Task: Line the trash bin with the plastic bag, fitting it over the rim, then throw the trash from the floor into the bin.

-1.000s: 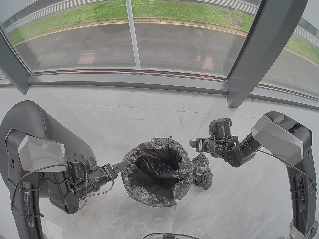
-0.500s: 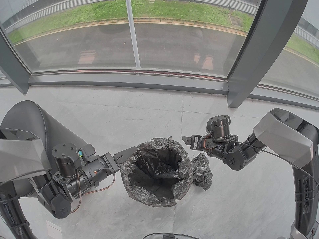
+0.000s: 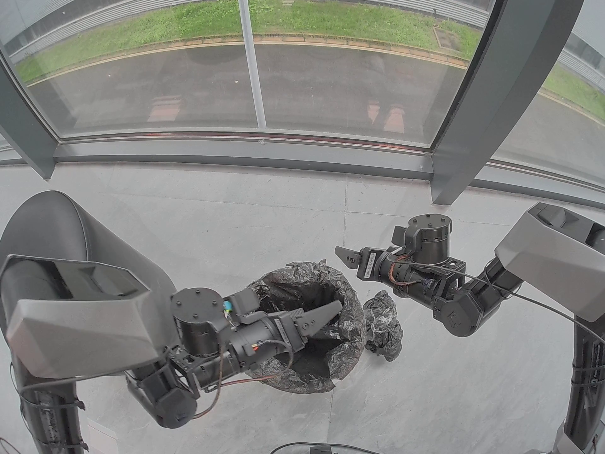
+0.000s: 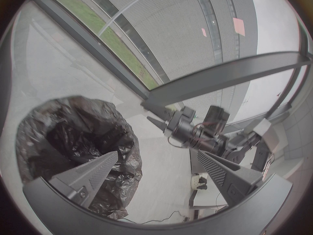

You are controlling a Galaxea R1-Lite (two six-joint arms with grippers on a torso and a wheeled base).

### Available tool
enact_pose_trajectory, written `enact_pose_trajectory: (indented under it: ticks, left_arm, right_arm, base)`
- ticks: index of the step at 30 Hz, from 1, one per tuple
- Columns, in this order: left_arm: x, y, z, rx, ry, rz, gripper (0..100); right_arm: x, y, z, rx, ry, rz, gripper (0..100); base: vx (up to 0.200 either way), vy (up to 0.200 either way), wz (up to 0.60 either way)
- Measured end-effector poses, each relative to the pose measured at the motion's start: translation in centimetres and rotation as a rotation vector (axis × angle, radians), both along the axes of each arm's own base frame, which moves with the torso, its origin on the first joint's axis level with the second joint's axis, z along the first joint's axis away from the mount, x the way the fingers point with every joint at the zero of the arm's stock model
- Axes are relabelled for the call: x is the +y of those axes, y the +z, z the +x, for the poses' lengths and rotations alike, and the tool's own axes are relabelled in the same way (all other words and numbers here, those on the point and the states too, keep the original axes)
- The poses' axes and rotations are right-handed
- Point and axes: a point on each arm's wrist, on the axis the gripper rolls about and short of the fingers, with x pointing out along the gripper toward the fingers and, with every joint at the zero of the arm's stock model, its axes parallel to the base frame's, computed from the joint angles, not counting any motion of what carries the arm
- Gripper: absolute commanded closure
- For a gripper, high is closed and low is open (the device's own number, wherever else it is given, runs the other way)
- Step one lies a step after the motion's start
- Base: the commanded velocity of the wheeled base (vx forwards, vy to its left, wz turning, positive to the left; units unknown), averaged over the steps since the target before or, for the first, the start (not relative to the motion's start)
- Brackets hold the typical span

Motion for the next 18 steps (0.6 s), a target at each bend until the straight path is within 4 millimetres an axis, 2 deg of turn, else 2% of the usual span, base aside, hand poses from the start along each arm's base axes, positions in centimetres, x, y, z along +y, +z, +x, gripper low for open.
enact_pose_trajectory:
  ticks: [4,8,13,18]
  left_arm:
    - [-2.5,-1.7,0.4,-0.014,-0.053,0.038,0]
    - [-3.5,-3.1,1.1,0.012,-0.059,0.096,0]
    - [-3.2,-3.2,2.2,-0.034,0.002,0.139,0]
    - [-2.9,-2.5,2.8,-0.070,0.062,0.142,0]
  right_arm:
    - [-0.2,0.5,-0.1,-0.011,0.000,0.012,0]
    - [-0.4,0.8,-0.1,-0.015,-0.001,0.022,0]
    - [-0.6,0.9,0.0,-0.017,0.006,0.030,0]
    - [-0.7,1.0,0.0,-0.018,0.006,0.032,0]
  base:
    - [0.000,0.000,0.00]
    - [0.000,0.000,0.00]
    - [0.000,0.000,0.00]
    - [0.000,0.000,0.00]
